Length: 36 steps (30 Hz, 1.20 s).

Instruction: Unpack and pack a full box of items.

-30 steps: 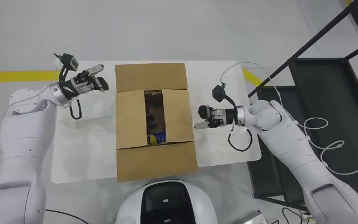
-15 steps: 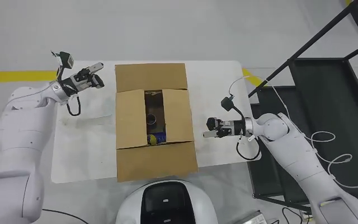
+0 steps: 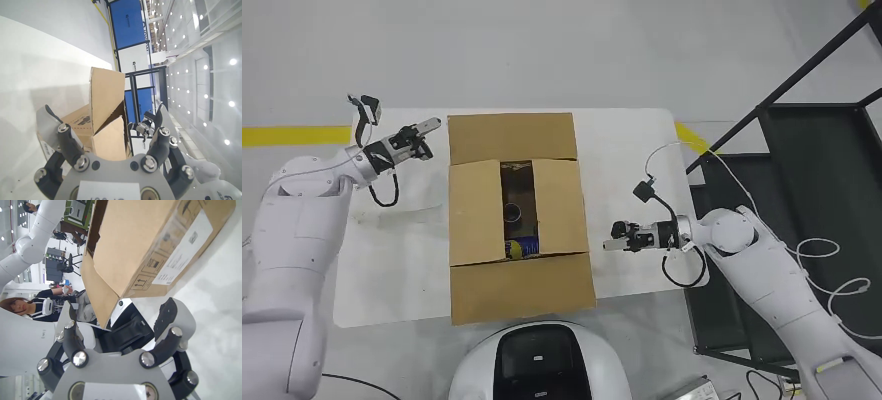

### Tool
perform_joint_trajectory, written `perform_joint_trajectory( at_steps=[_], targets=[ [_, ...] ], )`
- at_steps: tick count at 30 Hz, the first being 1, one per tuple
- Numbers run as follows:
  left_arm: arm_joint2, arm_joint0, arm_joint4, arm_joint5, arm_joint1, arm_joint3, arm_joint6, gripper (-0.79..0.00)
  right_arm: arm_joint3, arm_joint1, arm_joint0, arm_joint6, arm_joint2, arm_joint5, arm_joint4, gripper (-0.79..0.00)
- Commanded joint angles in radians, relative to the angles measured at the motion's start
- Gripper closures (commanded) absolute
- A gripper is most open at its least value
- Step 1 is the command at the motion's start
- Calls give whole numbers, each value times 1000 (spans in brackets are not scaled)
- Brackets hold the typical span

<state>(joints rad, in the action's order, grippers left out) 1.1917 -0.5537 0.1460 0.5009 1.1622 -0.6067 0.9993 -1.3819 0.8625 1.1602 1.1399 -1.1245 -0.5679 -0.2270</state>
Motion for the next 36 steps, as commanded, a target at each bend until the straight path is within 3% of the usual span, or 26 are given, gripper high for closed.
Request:
perform_joint_trajectory(
  at_steps=[1, 6, 11, 19, 26, 32, 36],
  targets=[
    [-15, 4, -22, 9, 5, 17, -31, -785, 6, -4, 8, 48, -2, 44, -31, -785],
    [-48, 38, -35, 51, 24, 91, -75, -785, -4, -7, 45, 144, 6, 139, -138, -785],
    [-83, 83, -44, 68, 51, 174, -108, -785, -31, -1, 81, 122, 27, 188, -197, -785],
    [-132, 135, -30, 18, 104, 256, -146, -785, -84, 16, 110, 90, 91, 243, -220, -785],
    [-132, 157, 56, 52, 138, 284, -85, -785, -113, 30, 101, 161, 118, 268, -361, -785],
    [-105, 167, 135, 102, 140, 297, -1, -785, -92, 43, 89, 281, 126, 284, -558, -785],
    [-75, 153, 232, 146, 137, 276, 153, -785, -64, 52, 69, 310, 127, 287, -607, -785]
  ],
)
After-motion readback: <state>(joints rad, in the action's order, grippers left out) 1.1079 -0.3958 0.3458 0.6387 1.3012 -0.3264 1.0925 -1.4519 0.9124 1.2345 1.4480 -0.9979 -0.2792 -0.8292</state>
